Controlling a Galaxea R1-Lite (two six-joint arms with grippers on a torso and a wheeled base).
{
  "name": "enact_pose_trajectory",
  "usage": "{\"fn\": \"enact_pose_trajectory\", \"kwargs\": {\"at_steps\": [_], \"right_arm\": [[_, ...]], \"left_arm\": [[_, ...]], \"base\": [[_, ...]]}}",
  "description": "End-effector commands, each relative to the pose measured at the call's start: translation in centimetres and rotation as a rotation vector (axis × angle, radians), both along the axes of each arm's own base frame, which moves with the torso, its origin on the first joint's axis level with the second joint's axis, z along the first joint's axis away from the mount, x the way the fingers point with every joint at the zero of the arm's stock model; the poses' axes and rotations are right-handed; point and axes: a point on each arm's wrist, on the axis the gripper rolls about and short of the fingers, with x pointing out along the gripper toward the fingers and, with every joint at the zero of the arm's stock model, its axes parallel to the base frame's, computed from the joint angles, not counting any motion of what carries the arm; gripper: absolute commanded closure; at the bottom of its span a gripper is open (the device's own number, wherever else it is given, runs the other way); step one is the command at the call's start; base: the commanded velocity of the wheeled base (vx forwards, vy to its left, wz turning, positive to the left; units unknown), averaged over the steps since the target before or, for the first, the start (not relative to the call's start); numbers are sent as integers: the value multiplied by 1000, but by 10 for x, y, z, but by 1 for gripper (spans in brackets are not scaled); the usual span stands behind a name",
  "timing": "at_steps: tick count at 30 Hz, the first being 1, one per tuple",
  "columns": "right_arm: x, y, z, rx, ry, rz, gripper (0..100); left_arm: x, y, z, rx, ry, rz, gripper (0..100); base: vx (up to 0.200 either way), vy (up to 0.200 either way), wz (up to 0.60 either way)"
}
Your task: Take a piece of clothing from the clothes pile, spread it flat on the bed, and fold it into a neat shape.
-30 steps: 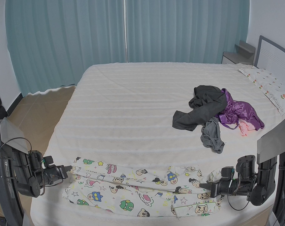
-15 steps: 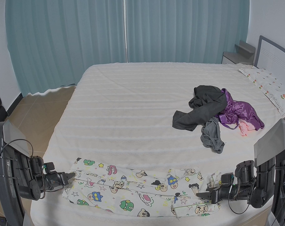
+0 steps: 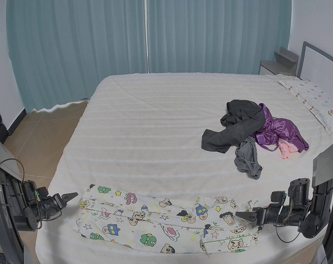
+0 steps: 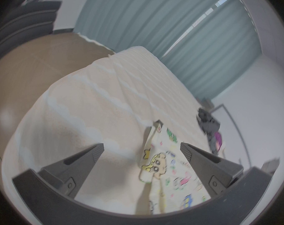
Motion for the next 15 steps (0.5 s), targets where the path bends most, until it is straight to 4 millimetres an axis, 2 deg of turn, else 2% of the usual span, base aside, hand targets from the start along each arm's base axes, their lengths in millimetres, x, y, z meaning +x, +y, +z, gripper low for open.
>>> {"fn": "enact_pose_trajectory", "kwargs": {"at_steps": [1,4,10,15], "right_arm": [[-3,-4,24,71,-70,-54,0],[0,-1,22,95,-51,-60,0],[7,25,8,180,49,-28,0],[16,27,-13,171,118,-92,0]], "left_arm": [[1,10,33,-113,-83,80,0],[1,8,43,-188,-81,112,0],[5,3,59,-313,-89,155,0],[8,3,56,-313,-86,150,0]], "base": [[0,0,0],[0,0,0],[0,0,0],[0,0,0]]}}
